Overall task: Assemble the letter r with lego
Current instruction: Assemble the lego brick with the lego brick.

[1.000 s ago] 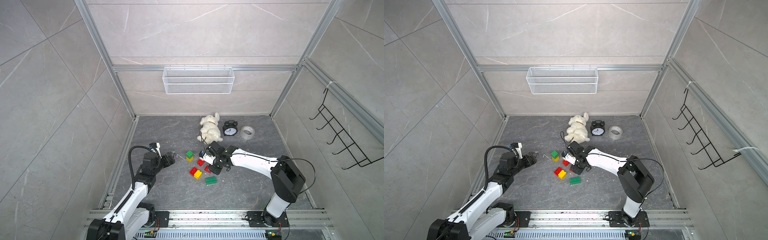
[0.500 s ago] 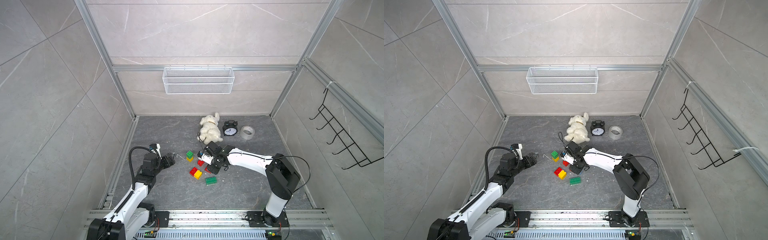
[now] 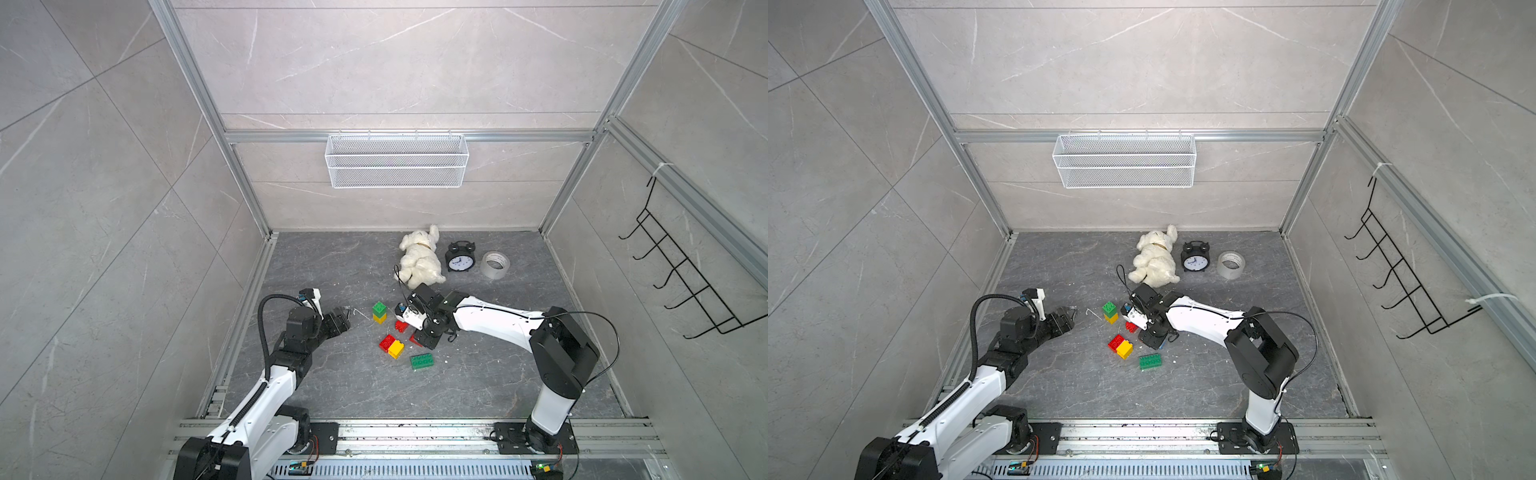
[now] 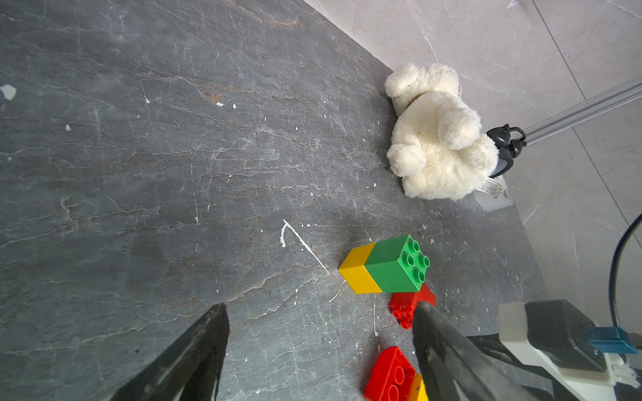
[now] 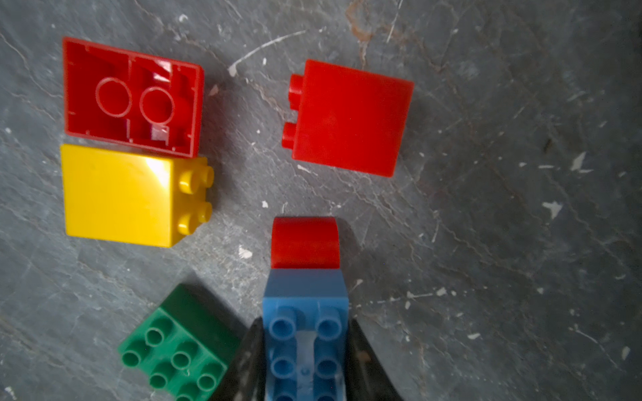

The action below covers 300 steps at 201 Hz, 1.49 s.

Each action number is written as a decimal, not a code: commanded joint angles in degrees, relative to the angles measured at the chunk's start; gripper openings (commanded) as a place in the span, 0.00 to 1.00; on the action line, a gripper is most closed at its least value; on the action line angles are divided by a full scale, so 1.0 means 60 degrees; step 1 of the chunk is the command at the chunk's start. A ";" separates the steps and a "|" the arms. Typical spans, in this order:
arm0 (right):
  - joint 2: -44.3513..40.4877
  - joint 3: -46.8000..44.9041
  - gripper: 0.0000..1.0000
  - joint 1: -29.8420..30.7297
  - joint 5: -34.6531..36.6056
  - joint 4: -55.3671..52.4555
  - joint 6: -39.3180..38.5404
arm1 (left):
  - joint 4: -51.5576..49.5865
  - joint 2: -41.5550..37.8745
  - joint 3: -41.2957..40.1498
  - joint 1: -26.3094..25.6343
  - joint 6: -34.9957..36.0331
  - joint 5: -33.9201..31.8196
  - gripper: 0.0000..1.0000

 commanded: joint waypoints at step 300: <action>0.1692 0.7515 0.16 0.0823 -0.0065 -0.3059 0.1063 | -0.0667 -0.0968 0.0576 0.0056 0.0531 -0.0343 0.86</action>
